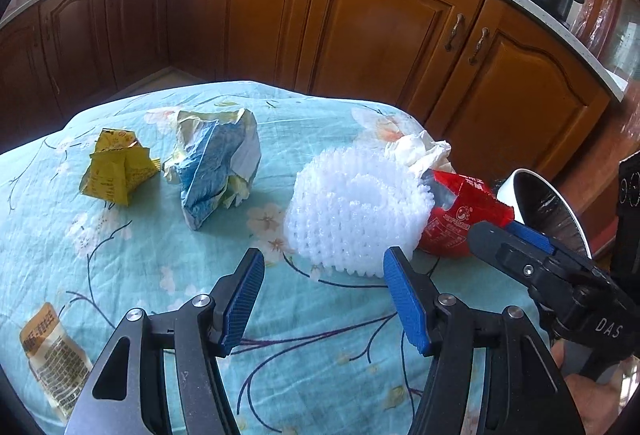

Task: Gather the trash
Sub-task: 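Move both open grippers toward the red chip bag and white foam net, then grasp the white foam net with the left gripper while the right grasps the red chip bag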

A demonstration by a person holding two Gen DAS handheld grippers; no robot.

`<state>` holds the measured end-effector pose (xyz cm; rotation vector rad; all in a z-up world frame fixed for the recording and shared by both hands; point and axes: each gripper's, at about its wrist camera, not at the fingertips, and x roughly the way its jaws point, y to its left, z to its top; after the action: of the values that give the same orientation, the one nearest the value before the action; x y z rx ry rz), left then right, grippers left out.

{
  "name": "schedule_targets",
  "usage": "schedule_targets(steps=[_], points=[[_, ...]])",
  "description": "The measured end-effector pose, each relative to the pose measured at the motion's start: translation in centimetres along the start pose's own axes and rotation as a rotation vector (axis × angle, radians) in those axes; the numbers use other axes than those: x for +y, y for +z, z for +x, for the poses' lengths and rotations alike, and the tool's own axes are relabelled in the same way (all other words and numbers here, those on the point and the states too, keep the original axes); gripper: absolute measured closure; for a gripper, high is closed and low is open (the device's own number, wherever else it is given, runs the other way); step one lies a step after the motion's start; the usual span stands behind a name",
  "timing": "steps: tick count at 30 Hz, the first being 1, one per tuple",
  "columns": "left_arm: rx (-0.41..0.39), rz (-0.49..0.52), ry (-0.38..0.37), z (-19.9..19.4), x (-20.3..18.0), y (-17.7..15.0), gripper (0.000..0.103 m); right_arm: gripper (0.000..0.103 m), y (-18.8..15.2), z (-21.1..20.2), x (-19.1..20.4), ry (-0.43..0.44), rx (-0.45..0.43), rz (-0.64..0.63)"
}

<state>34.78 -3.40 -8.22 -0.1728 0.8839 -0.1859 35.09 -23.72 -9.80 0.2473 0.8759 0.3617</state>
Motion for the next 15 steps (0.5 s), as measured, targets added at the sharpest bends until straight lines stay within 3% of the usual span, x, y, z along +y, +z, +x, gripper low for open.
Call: schedule_targets(steps=[3,7,15], points=[[-0.002,0.018,-0.013,0.7,-0.1,0.3,0.043,0.046,0.1,0.8,-0.4,0.005,0.028,0.005],[0.008,0.025,-0.034,1.5,0.0,0.5,0.045,0.065,0.0,1.0,-0.3,0.012,0.029,-0.003],[0.006,0.012,-0.052,1.3,0.1,0.5,0.045,0.073,-0.1,0.2,-0.3,0.015,0.018,0.008]])
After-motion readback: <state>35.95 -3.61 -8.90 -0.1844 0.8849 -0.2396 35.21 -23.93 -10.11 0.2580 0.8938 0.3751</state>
